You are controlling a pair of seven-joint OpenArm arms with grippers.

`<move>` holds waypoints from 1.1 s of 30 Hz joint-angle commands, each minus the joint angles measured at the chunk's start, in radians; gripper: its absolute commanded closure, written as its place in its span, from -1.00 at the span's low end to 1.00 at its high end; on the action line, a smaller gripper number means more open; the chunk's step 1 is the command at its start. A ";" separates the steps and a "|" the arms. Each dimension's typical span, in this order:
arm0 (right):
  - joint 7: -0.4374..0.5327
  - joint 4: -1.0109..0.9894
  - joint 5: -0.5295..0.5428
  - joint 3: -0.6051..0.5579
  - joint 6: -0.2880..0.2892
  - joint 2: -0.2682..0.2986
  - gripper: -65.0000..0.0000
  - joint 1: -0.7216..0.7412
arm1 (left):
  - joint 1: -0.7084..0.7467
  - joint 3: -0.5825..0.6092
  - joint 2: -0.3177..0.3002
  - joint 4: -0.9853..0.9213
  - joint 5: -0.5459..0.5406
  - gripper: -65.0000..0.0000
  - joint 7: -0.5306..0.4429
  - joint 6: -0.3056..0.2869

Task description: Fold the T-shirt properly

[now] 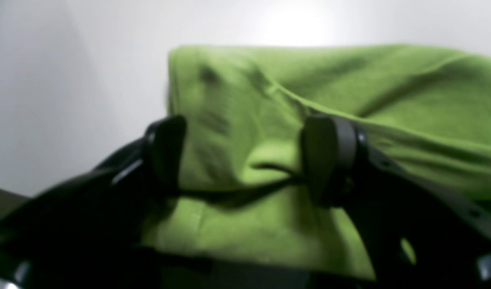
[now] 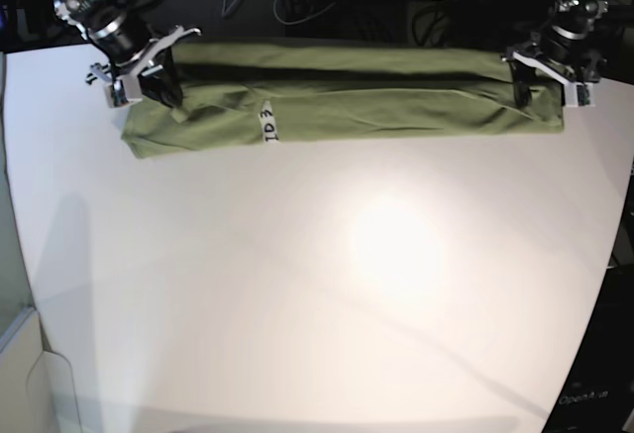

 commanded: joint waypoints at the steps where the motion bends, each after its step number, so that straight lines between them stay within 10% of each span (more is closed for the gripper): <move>1: 0.021 0.014 0.008 0.008 0.007 0.008 0.96 -0.001 | -0.015 0.002 -0.003 -0.026 0.030 -0.32 0.031 -0.002; 33: -0.075 -0.512 0.008 0.007 0.007 0.079 0.96 0.415 | -0.252 0.094 0.058 -0.164 0.200 -0.34 0.037 -0.002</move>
